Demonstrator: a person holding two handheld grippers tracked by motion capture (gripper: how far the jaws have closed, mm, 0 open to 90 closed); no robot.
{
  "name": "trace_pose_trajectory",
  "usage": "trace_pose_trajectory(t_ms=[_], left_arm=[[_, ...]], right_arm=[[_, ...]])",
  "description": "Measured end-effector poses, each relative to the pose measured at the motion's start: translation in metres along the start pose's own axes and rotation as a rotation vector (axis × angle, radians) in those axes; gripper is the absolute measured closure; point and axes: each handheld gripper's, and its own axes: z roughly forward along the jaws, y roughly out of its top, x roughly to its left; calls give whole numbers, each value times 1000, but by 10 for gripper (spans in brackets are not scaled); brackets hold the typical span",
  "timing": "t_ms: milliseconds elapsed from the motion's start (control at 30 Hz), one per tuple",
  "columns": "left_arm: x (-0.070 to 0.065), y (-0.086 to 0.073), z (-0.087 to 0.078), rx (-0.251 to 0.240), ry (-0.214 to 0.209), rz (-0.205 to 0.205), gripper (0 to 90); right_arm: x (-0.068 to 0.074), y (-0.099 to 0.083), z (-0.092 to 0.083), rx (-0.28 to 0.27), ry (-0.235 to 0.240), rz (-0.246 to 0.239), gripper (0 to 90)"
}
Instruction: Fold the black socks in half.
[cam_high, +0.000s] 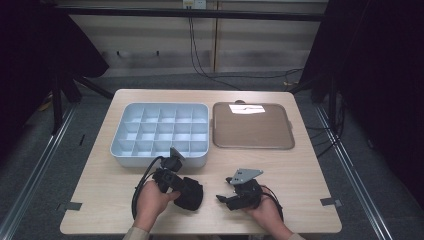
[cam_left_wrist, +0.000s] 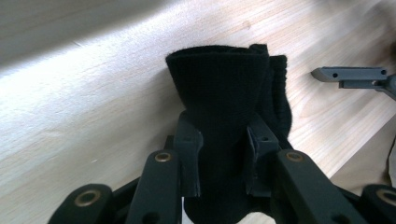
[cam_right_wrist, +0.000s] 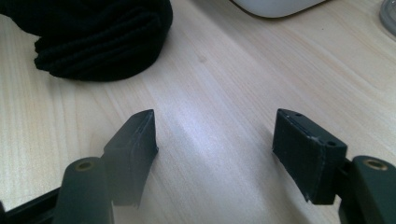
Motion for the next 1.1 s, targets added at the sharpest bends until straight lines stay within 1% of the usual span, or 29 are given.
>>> trace_pose_trajectory(t_ms=[100, 133, 167, 200, 267, 333, 433, 667, 767, 833, 867, 1033, 1100], left_arm=[[-2, 1, -4, -2, 4, 8, 714], [-3, 2, -9, 1, 11, 12, 713], [-3, 2, -9, 1, 11, 12, 714], [-3, 3, -14, 3, 14, 19, 714], [-4, 3, -16, 7, 15, 18, 713], [-5, 4, -23, 6, 18, 25, 713], [-5, 3, -30, 6, 28, 20, 713], [-4, 2, -39, 4, 34, 22, 711], [-5, 3, -45, 6, 47, 24, 711], [-5, 3, -46, 7, 47, 27, 711], [-6, 4, -50, 8, 45, 31, 711], [-5, 6, -59, -2, 50, 26, 711], [-4, 6, -60, -1, 52, 23, 711]], right_arm=[[0, 0, 0, 3, -1, 6, 276], [0, 0, 0, 4, -5, 8, 265], [0, 0, 0, 4, -5, 8, 265], [-1, 0, 0, 5, -7, 12, 258], [-1, 0, 1, 5, -8, 12, 256], [-1, 0, 1, 5, -9, 13, 253], [-1, 0, 1, 5, -9, 13, 253], [-1, 0, 1, 6, -8, 13, 253], [-1, 0, 1, 4, -9, 14, 253], [0, 0, 1, 5, -9, 15, 253], [-1, 0, 1, 2, -10, 12, 253], [-1, 0, 1, 2, -10, 12, 253], [-1, 0, 1, 2, -10, 11, 252]])
